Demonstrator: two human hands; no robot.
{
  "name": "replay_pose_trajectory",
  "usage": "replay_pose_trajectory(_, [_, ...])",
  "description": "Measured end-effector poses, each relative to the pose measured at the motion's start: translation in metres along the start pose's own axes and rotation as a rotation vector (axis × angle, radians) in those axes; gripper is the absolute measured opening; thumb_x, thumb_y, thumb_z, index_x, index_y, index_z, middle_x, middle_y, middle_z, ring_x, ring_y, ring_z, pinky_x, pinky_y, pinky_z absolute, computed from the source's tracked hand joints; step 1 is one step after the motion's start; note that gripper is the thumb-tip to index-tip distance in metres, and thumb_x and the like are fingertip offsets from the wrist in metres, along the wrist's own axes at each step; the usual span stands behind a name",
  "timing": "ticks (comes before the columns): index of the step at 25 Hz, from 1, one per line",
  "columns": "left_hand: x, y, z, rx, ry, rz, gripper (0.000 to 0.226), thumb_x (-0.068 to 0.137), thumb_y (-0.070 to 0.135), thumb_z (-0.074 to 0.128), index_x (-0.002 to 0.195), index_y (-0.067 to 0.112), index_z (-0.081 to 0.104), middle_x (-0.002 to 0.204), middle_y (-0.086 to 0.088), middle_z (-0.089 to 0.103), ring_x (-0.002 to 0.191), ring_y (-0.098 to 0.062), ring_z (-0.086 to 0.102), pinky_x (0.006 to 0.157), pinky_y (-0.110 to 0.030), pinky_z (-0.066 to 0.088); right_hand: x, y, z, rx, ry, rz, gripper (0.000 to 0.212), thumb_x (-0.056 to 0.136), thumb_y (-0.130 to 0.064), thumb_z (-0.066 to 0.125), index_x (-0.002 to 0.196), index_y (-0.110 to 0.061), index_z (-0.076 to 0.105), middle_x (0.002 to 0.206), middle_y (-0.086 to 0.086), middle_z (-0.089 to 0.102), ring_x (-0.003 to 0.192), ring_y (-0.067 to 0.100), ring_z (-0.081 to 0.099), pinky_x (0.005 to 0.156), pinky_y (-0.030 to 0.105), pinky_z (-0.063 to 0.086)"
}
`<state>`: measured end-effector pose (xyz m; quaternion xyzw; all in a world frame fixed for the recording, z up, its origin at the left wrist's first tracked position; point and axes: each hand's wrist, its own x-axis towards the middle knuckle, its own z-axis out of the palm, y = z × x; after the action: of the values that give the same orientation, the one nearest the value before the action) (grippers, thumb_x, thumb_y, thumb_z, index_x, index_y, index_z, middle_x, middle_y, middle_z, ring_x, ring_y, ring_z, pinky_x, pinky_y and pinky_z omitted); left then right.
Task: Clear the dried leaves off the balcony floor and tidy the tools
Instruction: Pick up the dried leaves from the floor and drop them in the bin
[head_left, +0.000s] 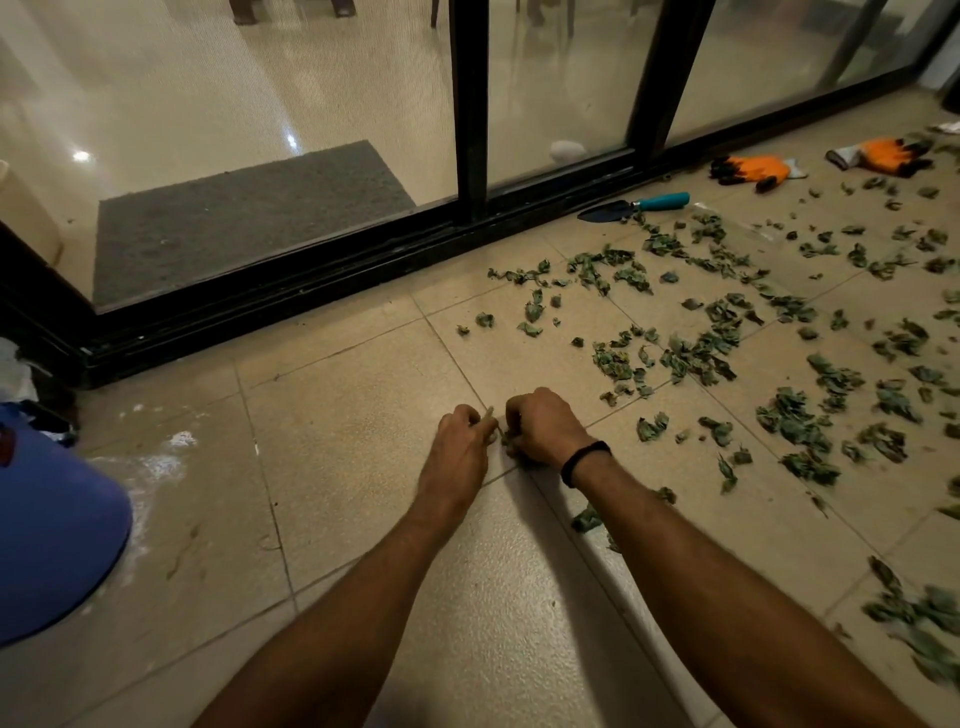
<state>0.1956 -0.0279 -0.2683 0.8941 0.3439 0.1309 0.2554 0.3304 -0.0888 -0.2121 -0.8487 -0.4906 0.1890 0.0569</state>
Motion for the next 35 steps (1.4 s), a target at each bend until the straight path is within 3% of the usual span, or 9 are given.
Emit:
replay_pose_trajectory(4, [0.003, 0.001, 0.001, -0.103, 0.115, -0.205, 0.021, 0.096, 0.014, 0.055, 0.104, 0.019, 0.073, 0.096, 0.004, 0.064, 0.091, -0.016, 0.061, 0.071, -0.02, 0.048, 0.002, 0.0, -0.004, 0.101, 0.094, 0.03, 0.011, 0.084, -0.005, 0.065, 0.089, -0.006, 0.075, 0.094, 0.014, 0.073, 0.093, 0.03, 0.066, 0.075, 0.032, 0.05])
replay_pose_trajectory(7, [0.011, 0.008, -0.022, -0.244, 0.218, -0.297, 0.019, 0.093, 0.006, 0.063, 0.104, 0.01, 0.078, 0.103, -0.005, 0.076, 0.095, -0.016, 0.069, 0.088, -0.021, 0.052, 0.004, -0.004, -0.012, 0.287, 0.139, 0.116, 0.009, 0.086, -0.012, 0.07, 0.089, -0.007, 0.077, 0.089, 0.01, 0.075, 0.087, 0.024, 0.069, 0.077, 0.03, 0.054])
replay_pose_trajectory(10, [0.014, 0.012, -0.073, -0.389, 0.336, -0.369, 0.015, 0.094, 0.009, 0.067, 0.103, 0.01, 0.078, 0.102, -0.003, 0.076, 0.094, -0.012, 0.068, 0.081, -0.009, 0.047, 0.008, -0.017, -0.028, 0.67, 0.175, 0.208, 0.005, 0.082, -0.01, 0.075, 0.08, -0.007, 0.078, 0.081, 0.006, 0.076, 0.075, 0.015, 0.073, 0.079, 0.031, 0.06])
replay_pose_trajectory(14, [0.007, 0.011, -0.171, -0.469, 0.484, -0.315, 0.013, 0.092, 0.015, 0.07, 0.102, 0.016, 0.079, 0.092, 0.003, 0.076, 0.086, -0.01, 0.069, 0.083, -0.03, 0.058, 0.013, -0.067, -0.055, 1.14, 0.135, 0.205, 0.006, 0.08, 0.0, 0.077, 0.078, -0.004, 0.074, 0.09, 0.015, 0.075, 0.076, 0.019, 0.074, 0.078, 0.035, 0.062])
replay_pose_trajectory(18, [-0.031, -0.006, -0.281, -0.429, 0.671, -0.25, 0.012, 0.089, 0.02, 0.072, 0.098, 0.02, 0.08, 0.085, 0.009, 0.076, 0.077, -0.005, 0.069, 0.081, -0.031, 0.059, 0.007, -0.174, -0.084, 1.398, 0.027, -0.036, 0.007, 0.083, 0.006, 0.071, 0.09, 0.007, 0.068, 0.088, 0.017, 0.068, 0.079, 0.023, 0.068, 0.071, 0.026, 0.06])
replay_pose_trajectory(24, [-0.12, -0.077, -0.434, -0.061, 0.903, -0.473, 0.01, 0.085, 0.024, 0.074, 0.093, 0.021, 0.08, 0.083, 0.001, 0.077, 0.078, -0.012, 0.07, 0.082, -0.034, 0.058, -0.022, -0.381, -0.091, 1.27, 0.058, -0.5, 0.005, 0.083, -0.012, 0.076, 0.088, -0.012, 0.077, 0.079, 0.004, 0.075, 0.077, 0.016, 0.073, 0.076, 0.032, 0.06])
replay_pose_trajectory(28, [-0.163, -0.136, -0.467, 0.006, 0.659, -0.868, 0.016, 0.081, 0.024, 0.076, 0.095, 0.018, 0.079, 0.085, -0.015, 0.076, 0.086, -0.036, 0.072, 0.081, -0.04, 0.058, -0.049, -0.477, -0.057, 0.945, 0.053, -0.733, 0.016, 0.082, -0.024, 0.076, 0.095, -0.015, 0.078, 0.084, 0.003, 0.076, 0.079, 0.019, 0.073, 0.078, 0.04, 0.059])
replay_pose_trajectory(30, [-0.172, -0.148, -0.462, 0.005, 0.559, -0.968, 0.03, 0.074, 0.027, 0.073, 0.102, 0.017, 0.078, 0.092, -0.02, 0.075, 0.091, -0.041, 0.071, 0.087, -0.05, 0.059, -0.05, -0.486, -0.042, 0.864, -0.065, -0.692, 0.027, 0.086, -0.023, 0.074, 0.111, -0.012, 0.074, 0.093, 0.006, 0.075, 0.085, 0.023, 0.073, 0.079, 0.036, 0.06])
replay_pose_trajectory(35, [-0.149, -0.126, -0.45, 0.057, 0.775, -0.806, 0.025, 0.087, 0.028, 0.065, 0.106, 0.019, 0.078, 0.106, -0.01, 0.076, 0.102, -0.034, 0.069, 0.094, -0.043, 0.054, -0.034, -0.432, -0.061, 1.29, -0.219, -0.463, 0.019, 0.093, -0.003, 0.064, 0.111, 0.001, 0.07, 0.089, 0.011, 0.069, 0.078, 0.021, 0.068, 0.081, 0.044, 0.061])
